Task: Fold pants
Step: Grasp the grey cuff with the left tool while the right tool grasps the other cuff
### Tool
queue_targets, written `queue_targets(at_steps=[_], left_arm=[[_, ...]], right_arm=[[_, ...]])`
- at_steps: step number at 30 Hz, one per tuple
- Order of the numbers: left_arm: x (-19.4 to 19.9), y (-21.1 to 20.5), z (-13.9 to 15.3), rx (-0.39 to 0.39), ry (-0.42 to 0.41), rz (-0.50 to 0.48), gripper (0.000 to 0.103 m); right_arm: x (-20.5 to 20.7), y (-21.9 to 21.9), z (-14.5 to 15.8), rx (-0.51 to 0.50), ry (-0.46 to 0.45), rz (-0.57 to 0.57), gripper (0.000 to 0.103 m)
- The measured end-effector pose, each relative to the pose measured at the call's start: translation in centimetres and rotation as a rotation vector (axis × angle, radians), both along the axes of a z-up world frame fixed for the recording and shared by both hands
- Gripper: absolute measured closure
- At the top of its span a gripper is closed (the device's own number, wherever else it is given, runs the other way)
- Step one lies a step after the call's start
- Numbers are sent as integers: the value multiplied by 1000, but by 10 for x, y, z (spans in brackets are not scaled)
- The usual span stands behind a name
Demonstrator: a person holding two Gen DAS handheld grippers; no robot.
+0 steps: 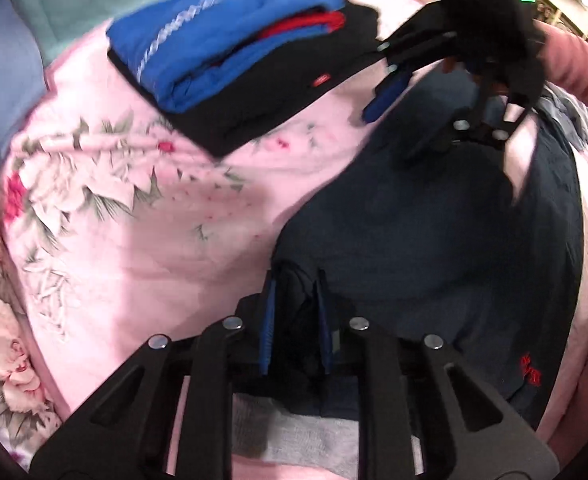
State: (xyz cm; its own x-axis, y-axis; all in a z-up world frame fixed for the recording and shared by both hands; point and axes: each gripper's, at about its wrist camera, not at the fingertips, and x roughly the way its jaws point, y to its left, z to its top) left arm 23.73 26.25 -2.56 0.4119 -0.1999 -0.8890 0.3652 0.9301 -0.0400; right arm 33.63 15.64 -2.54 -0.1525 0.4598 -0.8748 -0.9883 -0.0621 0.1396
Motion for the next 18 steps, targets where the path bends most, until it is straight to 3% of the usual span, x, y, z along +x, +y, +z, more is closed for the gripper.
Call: queue_targets(at_steps=[2,5,8,10,11,12,14,18], left_arm=[[-16,-5,12,-26,-46,-14,85],[-34,-12,26,-57,-94,-38,85],[-46,-17,33,-50,-121,-65,85],[-45,-18,34,-26,-115,-65,85],[-45,-21,33,-4,-115,-60,85],[-46,-23,30,7,-118,-58,85],[-50,-20,34,11,-129,-56,85],[-81,-34,66,26,-193,-77,85]], right_arm=[[-1,-1,-2,-20,0,26,53],[-4,-2,-6,-47,11,65,32],[-8,-2,-9,-77,-2,94,32],[-11,-3,-9,-94,-25,98,60],[-15,-6,-6,-95,-67,95,84],[-19,-11,0,-89,-86,91,92],[-28,-22,14,-59,-135,65,98],[-71,-53,58,22,-272,5,99]])
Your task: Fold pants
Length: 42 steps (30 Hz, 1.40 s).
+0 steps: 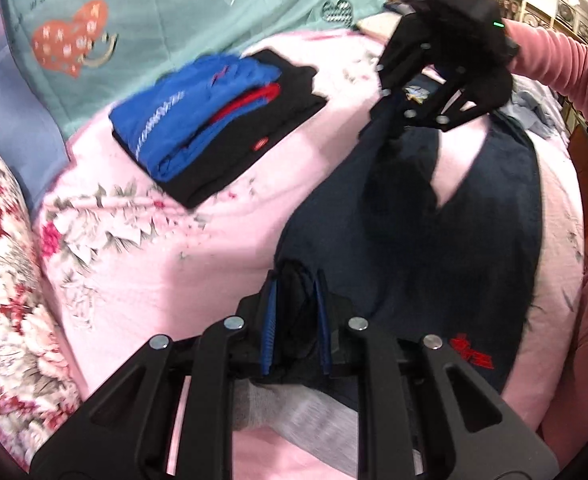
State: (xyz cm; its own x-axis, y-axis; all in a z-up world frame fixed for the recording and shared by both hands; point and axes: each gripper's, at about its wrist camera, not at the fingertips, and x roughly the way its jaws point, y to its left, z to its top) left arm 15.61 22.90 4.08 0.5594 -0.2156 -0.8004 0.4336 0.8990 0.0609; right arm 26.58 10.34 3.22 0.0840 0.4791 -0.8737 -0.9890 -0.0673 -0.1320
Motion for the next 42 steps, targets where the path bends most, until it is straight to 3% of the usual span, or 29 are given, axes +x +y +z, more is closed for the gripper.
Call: queue_targets(at_steps=[3,6,11,16,19,22,24,27,28,29,30,31,32,34,36,39,42], left_arm=[[-36,-20,22,40,-37,-40,85],[-75,-39,25,69,-32,-69,85],[-121,-59,-16,103,42,-71,85],[-137,-65,-61,80,86,-15,85],[-147,-63,-57,50,49,23,85],[-154,-61,-48,2,21,48,84],[-154,-68,-59,34,35,52,81],[-150,-75,-70,89,32,56,79],[-151,-76,-65,89,44,63,77],[-152,-75,-60,86,54,69,66],[-156,-76,-48,79,52,75,55],[-160,-79,-38,80,23,80,35],[-166,-86,-20,81,-38,78,31],[-167,-99,0,42,-96,65,30],[-150,-119,14,-64,-122,45,29],[-102,-158,5,-262,-45,-32,29],[-51,-199,-25,-271,70,-51,44]], right_arm=[[-54,-31,24,53,-121,11,99],[-109,-58,26,77,-211,53,99],[-195,-81,-25,75,-317,104,99],[-221,-85,-84,14,-351,110,99],[-227,-88,-88,29,-388,91,99],[-236,-97,-67,96,-439,46,99],[-239,-101,-70,102,-442,39,99],[-242,-106,-96,75,-446,36,94],[-244,-107,-96,90,-470,25,93],[-244,-108,-92,88,-466,6,89],[-241,-112,-83,93,-426,-22,77],[-230,-121,-66,118,-322,-67,71],[-219,-130,-53,143,-233,-110,63],[-185,-155,-26,213,-75,-270,62],[-122,-185,1,289,37,-537,60],[-29,-220,13,342,178,-899,56],[59,-239,-5,212,232,-1253,55]])
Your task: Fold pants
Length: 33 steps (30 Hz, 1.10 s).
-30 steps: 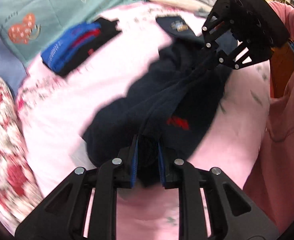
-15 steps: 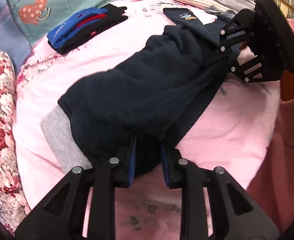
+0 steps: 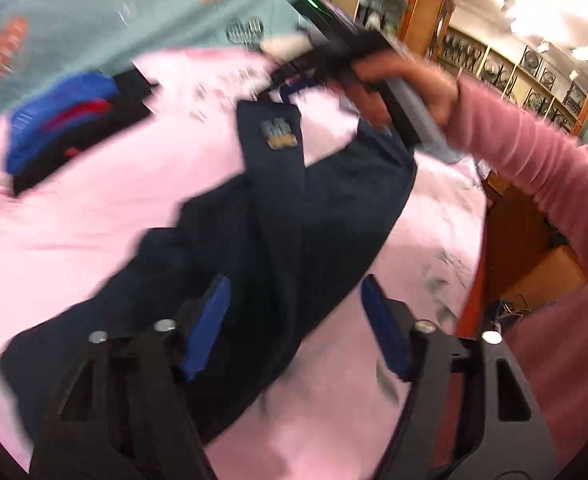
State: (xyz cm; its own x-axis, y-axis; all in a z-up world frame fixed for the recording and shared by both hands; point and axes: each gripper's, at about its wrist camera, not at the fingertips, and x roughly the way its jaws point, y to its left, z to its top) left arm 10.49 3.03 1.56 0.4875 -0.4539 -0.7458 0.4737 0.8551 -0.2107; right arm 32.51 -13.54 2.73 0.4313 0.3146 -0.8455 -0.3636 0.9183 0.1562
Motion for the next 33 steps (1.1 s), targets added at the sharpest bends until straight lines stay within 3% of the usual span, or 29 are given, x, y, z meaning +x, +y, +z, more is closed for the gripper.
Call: queue_targets(at_steps=[2,4,6,10,14,16,17,19,20,21,22,27,29,30,33], left_arm=[[26,-11,-19,-6,80,3,65],[46,-15,-39,-18,167,22,73],[56,-14,-49,-43,208,24,73],[52,-20,-45,-95,204,-6,73],[56,-30,-50,-87,213,-21,73],[52,-27,-52,-75,226,-14,80],[53,-27,-55,-63,235,-3,85],[54,-25,-55,-54,249,15,89],[54,-24,-54,-55,249,20,92],[53,-22,-52,-59,248,22,93],[52,-21,-49,-64,242,22,95],[34,-24,-21,-55,156,18,98],[24,-29,-10,-46,108,6,98],[18,-32,-5,-50,92,-7,98],[5,-45,-6,-49,89,-55,98]], right_arm=[[37,-7,-14,-10,82,-125,55],[63,-9,-27,10,159,-187,55],[84,-6,-41,-6,216,-251,55],[102,14,-63,-72,303,-268,55],[98,33,-66,-157,261,-233,47],[93,35,-66,-172,239,-218,48],[91,36,-65,-193,224,-206,53],[85,33,-63,-206,205,-188,75],[82,28,-61,-182,219,-176,95],[78,22,-57,-159,220,-174,97],[73,14,-50,-131,207,-166,98],[37,-48,33,219,100,-133,98],[23,-92,63,366,42,-132,98],[23,-92,63,366,42,-132,98],[-17,-162,79,564,-15,-145,98]])
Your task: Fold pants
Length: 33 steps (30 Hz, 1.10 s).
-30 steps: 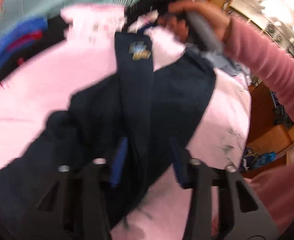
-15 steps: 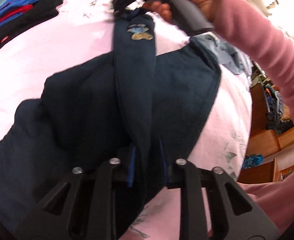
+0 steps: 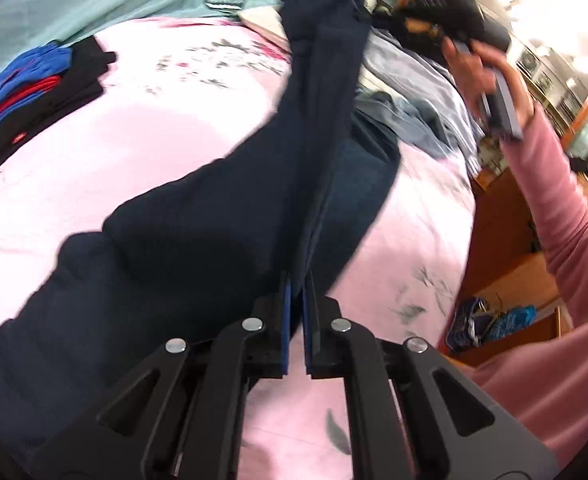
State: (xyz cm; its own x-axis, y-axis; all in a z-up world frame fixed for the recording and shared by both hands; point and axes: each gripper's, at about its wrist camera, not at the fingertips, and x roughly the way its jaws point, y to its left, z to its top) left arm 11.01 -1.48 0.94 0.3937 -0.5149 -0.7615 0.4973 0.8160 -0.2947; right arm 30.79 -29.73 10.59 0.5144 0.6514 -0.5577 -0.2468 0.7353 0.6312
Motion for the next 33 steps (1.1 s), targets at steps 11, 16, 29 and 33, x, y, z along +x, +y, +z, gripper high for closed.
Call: queue_targets(at_steps=[11,16,29,33], left_arm=[[0,-24,-41,69,68,-26,96],[-5,-22,-43,61,41,6,96],[-17,-27,-41,89,-59,140,49],[-23,-30,-35,152,-103,123,41]], right_arm=[[-81,-122,-162,194,263,-210,55],[-59,-134,-153,242,281,-256,52],[-44,-112,-91,207,-42,-58,98],[-34,-132,-164,-89,159,-177,84]])
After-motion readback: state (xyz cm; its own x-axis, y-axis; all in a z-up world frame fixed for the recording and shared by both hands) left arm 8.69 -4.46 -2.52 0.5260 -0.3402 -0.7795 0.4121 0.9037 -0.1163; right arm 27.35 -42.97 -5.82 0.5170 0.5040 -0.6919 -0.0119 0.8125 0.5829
